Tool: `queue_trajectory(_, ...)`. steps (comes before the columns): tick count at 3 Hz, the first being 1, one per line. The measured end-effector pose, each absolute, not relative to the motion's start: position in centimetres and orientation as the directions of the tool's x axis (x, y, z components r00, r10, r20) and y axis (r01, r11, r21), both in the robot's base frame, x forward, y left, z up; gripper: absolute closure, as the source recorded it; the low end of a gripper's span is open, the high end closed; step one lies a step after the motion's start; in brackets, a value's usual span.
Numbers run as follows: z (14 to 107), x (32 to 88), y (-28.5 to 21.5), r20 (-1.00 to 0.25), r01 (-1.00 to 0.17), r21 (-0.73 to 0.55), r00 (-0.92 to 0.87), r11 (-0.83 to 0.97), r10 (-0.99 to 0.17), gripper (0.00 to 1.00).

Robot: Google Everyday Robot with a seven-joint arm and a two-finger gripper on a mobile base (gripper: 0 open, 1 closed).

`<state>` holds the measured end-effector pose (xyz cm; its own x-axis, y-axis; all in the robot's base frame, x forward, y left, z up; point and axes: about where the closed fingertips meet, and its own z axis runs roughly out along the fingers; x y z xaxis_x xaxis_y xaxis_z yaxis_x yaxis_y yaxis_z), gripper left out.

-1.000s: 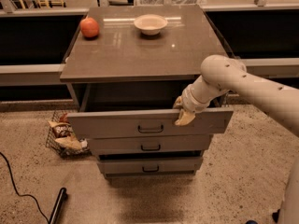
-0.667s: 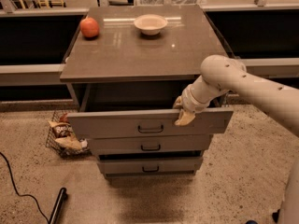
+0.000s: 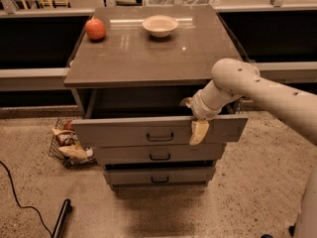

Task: Open top drawer

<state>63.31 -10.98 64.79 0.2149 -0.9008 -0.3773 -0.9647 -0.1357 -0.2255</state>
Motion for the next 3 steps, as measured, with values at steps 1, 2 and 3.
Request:
queue_trajectory(1, 64.6, 62.0, -10.5, -0.396, -0.971, -0.175, 0.223, -0.165, -0.891, 0.0)
queue_trajectory(2, 64.7, 59.8, -10.2, -0.413, -0.977, -0.076, 0.212, -0.198, -0.886, 0.0)
queue_trajectory(3, 64.5, 57.8, -10.1, -0.398, -0.974, 0.02, 0.198, -0.225, -0.896, 0.0)
